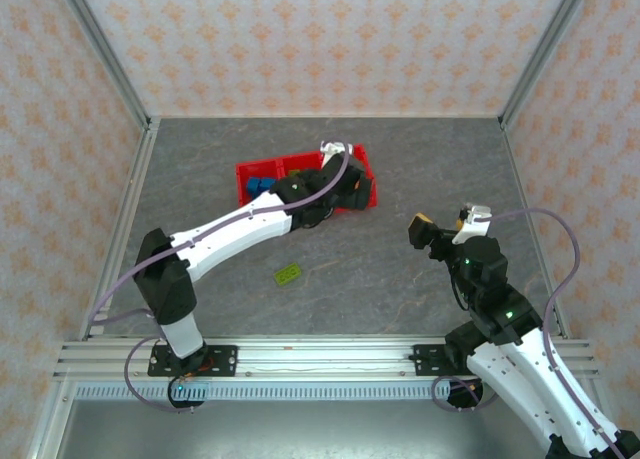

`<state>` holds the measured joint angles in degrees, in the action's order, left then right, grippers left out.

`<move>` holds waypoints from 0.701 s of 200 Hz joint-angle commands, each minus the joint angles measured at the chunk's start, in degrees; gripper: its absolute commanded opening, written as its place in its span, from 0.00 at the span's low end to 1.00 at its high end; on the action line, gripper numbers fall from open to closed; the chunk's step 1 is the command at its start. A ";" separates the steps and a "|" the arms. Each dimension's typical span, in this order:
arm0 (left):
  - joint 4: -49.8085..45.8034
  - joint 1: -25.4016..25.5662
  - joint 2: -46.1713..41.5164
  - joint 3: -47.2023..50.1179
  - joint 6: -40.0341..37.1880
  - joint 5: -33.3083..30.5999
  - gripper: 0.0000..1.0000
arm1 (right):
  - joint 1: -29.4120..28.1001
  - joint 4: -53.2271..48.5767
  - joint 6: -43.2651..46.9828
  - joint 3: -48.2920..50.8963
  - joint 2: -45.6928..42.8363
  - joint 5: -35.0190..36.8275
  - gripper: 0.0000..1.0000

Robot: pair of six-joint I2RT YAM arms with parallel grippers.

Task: Sort the legos into containers by color
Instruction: Place the lego in the container, then pick up the lego from the middle-left of the table.

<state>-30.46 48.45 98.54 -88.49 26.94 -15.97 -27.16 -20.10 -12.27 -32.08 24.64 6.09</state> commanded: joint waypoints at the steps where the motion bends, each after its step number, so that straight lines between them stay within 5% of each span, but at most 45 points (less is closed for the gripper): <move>1: -3.45 1.06 -3.62 4.93 0.48 -4.06 0.99 | 0.09 0.89 -0.77 0.61 0.22 0.68 1.00; 79: -5.91 3.04 -11.86 26.15 6.33 -2.01 0.98 | 0.09 0.99 -1.27 0.79 0.73 1.25 1.00; 140: -3.98 3.03 -9.84 33.97 7.82 2.15 0.93 | 0.00 0.83 -1.91 0.76 2.08 1.86 1.00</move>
<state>-34.11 51.29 87.74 -56.42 33.63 -15.42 -27.18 -20.10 -13.32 -31.97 26.79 6.20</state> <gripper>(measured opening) 0.931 0.996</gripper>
